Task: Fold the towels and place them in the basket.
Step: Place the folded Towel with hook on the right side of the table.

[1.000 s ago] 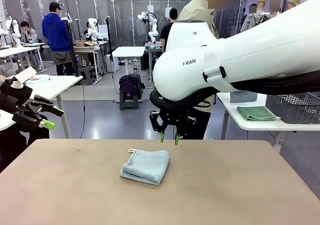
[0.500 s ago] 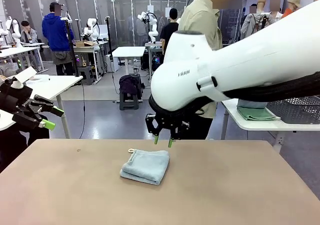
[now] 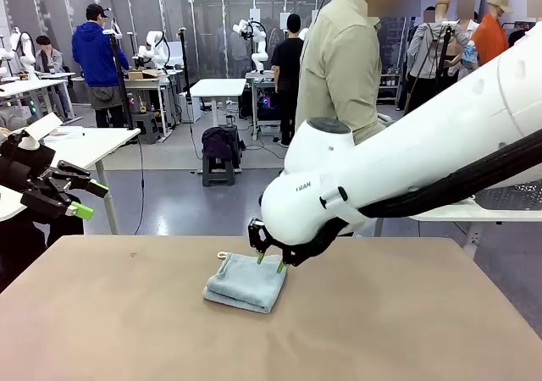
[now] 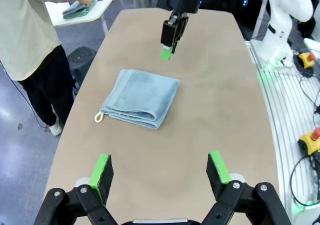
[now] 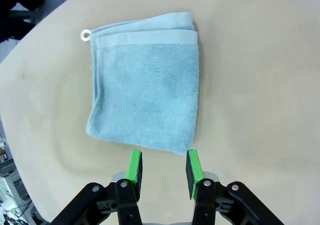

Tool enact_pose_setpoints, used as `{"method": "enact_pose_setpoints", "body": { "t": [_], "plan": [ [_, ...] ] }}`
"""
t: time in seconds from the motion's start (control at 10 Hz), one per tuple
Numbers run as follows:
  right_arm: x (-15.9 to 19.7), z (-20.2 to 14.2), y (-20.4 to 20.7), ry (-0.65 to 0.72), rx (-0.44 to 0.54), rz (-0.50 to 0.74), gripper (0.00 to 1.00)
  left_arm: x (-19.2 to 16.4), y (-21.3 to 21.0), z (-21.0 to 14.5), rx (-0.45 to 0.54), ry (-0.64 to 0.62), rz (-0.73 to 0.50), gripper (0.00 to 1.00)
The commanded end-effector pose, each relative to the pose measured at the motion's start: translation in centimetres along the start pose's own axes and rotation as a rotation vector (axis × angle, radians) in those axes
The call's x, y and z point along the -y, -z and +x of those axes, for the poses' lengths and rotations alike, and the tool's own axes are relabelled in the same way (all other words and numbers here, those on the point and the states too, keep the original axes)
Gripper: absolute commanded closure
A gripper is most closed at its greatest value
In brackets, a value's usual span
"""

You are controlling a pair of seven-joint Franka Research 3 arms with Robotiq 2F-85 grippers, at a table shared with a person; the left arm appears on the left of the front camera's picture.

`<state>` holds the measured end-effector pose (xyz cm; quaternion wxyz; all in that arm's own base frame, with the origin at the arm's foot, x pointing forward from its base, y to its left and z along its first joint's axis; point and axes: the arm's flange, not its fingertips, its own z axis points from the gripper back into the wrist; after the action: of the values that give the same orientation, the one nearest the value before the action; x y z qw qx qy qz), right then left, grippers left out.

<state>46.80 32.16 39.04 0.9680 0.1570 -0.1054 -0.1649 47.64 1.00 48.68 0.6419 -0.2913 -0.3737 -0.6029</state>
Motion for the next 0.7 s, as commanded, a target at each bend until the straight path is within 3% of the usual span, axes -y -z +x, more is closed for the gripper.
{"method": "enact_pose_setpoints", "body": {
  "t": [0.0,0.6],
  "plan": [
    [1.7,-0.1,1.7,0.072,0.02,0.05,0.53,0.0,0.0,0.0,0.003,0.013,0.0,0.05],
    [6.0,1.4,5.1,-0.008,0.033,0.136,0.53,0.0,0.0,0.0,0.003,0.013,0.0,0.05]
  ]
}}
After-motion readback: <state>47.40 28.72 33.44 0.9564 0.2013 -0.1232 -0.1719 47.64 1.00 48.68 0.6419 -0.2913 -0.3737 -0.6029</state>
